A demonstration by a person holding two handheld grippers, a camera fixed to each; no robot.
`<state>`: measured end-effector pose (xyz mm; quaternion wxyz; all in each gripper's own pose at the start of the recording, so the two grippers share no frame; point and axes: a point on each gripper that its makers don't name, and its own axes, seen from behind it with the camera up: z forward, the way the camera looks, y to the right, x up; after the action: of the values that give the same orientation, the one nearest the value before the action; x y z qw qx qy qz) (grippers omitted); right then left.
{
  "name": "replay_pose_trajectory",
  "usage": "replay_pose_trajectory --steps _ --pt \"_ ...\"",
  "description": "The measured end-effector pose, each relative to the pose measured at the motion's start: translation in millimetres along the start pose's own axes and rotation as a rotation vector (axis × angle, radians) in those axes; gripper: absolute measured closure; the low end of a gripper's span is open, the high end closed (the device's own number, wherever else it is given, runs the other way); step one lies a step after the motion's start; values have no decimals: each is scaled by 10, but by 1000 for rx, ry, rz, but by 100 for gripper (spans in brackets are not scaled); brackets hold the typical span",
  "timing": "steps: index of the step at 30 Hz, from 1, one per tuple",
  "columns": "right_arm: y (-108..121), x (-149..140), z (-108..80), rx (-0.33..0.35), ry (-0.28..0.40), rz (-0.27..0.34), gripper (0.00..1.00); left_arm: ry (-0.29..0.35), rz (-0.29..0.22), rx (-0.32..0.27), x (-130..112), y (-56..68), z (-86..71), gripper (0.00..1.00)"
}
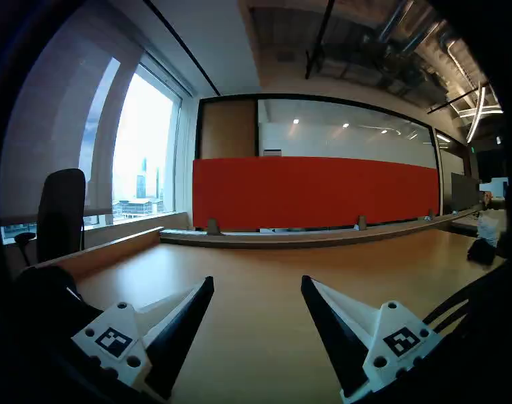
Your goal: Fold towel
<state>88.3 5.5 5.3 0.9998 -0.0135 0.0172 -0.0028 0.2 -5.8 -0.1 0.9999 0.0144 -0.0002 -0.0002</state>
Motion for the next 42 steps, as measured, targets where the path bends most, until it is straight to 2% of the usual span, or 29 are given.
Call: replay_pose_trajectory --steps 9,20,29,42 --pt "-2 -265 1 29 3 20 0 0 0 0 1 -4 3 4" --pt "57 -586 -33 28 4 31 0 0 0 0 2 4 4 4" --pt "38 -764 -33 38 -6 38 0 0 0 0 -1 6 8 4" --pt "-3 -871 -18 37 -9 41 1 0 0 0 -5 3 5 4"
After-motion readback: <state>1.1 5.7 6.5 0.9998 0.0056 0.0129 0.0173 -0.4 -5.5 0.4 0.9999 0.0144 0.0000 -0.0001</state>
